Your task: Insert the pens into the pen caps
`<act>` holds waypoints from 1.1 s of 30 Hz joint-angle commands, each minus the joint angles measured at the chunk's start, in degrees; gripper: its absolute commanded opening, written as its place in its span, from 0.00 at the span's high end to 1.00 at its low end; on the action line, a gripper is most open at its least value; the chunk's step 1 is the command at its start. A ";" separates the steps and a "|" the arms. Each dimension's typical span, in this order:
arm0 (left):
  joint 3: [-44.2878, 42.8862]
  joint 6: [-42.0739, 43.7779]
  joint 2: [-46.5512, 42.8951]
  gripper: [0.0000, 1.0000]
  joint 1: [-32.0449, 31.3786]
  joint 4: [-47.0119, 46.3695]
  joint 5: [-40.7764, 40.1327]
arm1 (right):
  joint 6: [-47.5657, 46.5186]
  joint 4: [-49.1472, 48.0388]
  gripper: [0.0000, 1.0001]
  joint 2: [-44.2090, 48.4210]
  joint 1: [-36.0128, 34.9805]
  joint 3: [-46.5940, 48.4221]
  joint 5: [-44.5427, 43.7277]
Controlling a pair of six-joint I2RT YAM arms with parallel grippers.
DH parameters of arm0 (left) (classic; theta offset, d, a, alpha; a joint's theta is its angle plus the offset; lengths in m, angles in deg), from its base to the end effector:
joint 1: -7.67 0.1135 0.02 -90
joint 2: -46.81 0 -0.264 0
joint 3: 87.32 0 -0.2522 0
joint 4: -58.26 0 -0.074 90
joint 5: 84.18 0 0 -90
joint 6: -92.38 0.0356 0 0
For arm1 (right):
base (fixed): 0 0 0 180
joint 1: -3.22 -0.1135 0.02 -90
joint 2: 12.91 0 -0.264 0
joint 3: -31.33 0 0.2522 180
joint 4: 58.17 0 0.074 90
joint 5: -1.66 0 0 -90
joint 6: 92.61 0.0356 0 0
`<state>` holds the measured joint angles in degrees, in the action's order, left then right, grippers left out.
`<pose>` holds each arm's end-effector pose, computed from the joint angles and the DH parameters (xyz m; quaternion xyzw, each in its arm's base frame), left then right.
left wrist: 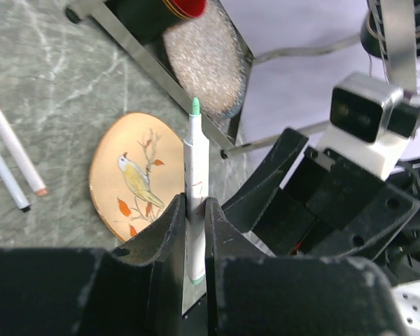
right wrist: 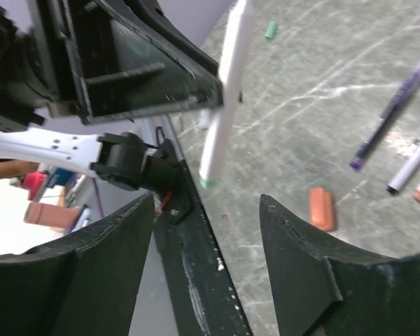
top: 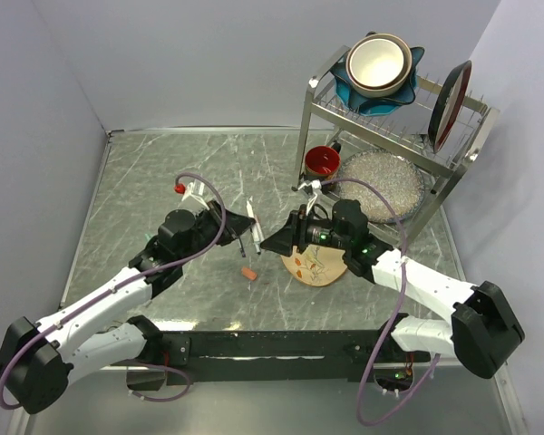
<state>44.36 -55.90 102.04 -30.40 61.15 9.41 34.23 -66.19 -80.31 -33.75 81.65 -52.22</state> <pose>0.1779 -0.1422 0.2814 -0.1143 0.7562 -0.4957 0.4115 0.1960 0.1738 0.2670 -0.2020 0.7230 0.5591 0.3518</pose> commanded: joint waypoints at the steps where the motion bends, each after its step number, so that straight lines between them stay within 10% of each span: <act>1: 1.17 1.06 -1.34 0.99 -1.04 -6.96 3.08 | 3.41 -8.62 0.34 -0.36 -0.03 2.29 2.82; 11: 1.69 1.24 -0.99 0.99 -2.98 -11.27 5.37 | 7.10 -13.02 0.46 -2.74 -0.12 1.41 2.20; 20: -1.12 4.04 1.03 0.99 -4.21 -11.19 6.16 | 8.34 -16.63 1.00 -0.03 -0.03 -1.92 0.10; 25: -3.65 7.48 1.29 0.38 -4.21 -5.14 3.71 | 6.93 -14.70 1.00 3.14 -0.03 -3.33 -1.92; 33: -11.92 5.56 1.29 0.30 -3.51 16.27 -19.62 | 2.98 -6.97 1.00 9.82 0.85 -6.32 -8.78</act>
<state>37.45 -50.24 103.65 -34.83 66.03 5.72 40.33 -75.15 -74.45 -33.53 76.55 -57.05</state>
